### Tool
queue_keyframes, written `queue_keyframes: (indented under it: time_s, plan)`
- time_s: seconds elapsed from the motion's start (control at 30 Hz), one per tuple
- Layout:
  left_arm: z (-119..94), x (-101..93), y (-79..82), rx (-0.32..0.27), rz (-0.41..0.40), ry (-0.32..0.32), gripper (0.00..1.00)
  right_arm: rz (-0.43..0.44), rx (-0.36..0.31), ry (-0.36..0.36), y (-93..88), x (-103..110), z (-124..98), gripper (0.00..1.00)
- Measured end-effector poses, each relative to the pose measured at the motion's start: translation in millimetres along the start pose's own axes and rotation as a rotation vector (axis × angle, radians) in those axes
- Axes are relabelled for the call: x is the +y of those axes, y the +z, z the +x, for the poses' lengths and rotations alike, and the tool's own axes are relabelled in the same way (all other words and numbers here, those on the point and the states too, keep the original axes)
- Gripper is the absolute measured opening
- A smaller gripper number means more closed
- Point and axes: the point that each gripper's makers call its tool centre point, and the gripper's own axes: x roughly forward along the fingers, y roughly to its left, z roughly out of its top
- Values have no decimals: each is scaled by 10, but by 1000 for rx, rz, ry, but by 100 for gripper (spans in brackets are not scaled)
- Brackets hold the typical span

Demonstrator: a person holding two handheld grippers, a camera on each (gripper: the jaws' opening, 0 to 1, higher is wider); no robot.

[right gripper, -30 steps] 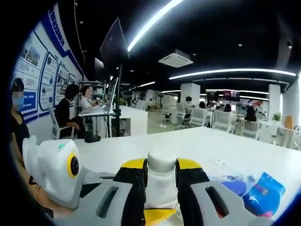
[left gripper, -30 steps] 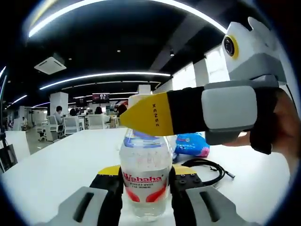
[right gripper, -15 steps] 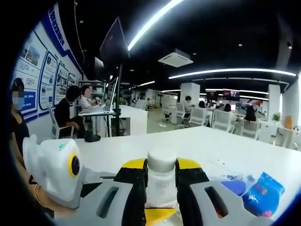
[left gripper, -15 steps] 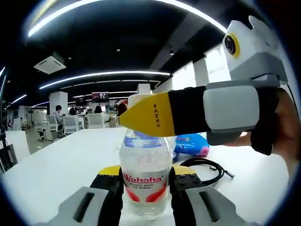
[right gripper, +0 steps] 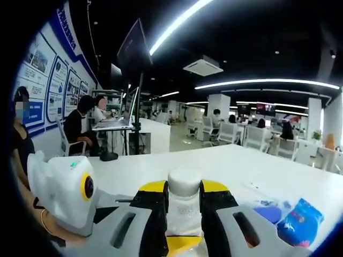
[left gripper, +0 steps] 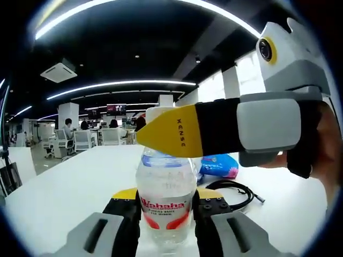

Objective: Arrange the tabletop items into an orderly group along one side of the table until the central work area is clear of visible clutter.

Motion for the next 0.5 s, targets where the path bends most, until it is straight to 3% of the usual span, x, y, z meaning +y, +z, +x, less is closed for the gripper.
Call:
queue_keyframes:
  time_s: [0.5]
  plan:
    - [-209,401,92,-3,1,61,36,-19,-4,73,180,326,250,20]
